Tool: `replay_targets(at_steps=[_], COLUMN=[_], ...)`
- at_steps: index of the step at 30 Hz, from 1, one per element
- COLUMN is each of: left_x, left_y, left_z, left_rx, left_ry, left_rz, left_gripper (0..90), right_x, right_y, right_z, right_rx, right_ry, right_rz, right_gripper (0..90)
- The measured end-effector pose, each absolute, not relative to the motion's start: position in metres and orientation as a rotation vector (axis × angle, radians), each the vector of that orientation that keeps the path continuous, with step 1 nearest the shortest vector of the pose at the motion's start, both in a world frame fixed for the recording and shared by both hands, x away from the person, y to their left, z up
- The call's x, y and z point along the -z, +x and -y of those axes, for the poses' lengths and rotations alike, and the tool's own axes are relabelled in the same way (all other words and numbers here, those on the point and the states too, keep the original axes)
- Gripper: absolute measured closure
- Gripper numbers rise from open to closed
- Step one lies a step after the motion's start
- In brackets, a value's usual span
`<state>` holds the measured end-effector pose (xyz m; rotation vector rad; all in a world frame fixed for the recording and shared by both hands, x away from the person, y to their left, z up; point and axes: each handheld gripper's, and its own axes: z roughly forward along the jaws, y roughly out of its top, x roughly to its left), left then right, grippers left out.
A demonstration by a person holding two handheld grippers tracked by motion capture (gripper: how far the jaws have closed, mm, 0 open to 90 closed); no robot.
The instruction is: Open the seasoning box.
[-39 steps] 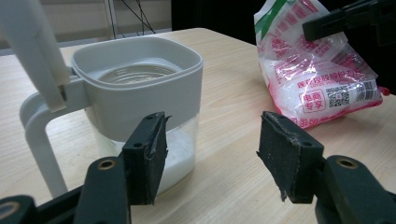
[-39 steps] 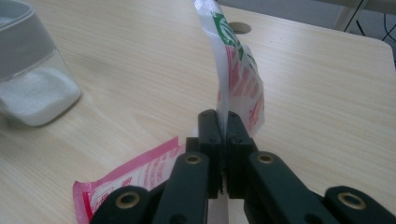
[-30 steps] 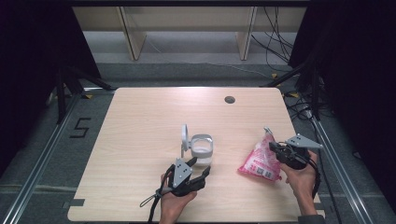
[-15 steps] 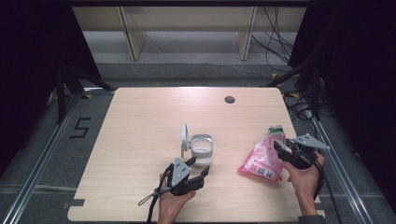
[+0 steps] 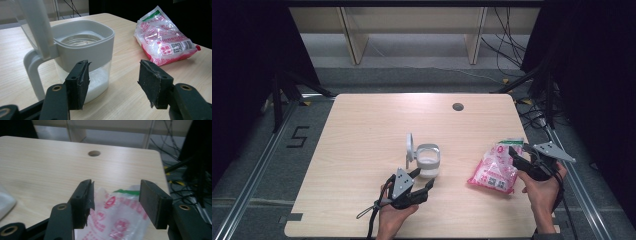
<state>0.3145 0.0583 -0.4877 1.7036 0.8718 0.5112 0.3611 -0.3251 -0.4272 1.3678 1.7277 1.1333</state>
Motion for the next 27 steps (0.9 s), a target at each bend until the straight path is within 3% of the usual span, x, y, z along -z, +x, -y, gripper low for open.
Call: replay_targets(at_steps=[13, 27], left_x=[0.48, 0.477], left_y=[0.314, 0.316], left_z=[-0.077, -0.1], left_rx=[-0.545, -0.573], left_ry=[1.73, 1.719], left_rz=[-0.86, -0.884], left_gripper=[44.4, 47.6], right_x=[0.436, 0.446], right_y=[0.356, 0.353], right_z=[0.275, 0.265], right_rx=[-1.246, -1.3], right_ry=[1.252, 1.148], right_rz=[-1.95, -2.031], right_gripper=[41.5, 38.9])
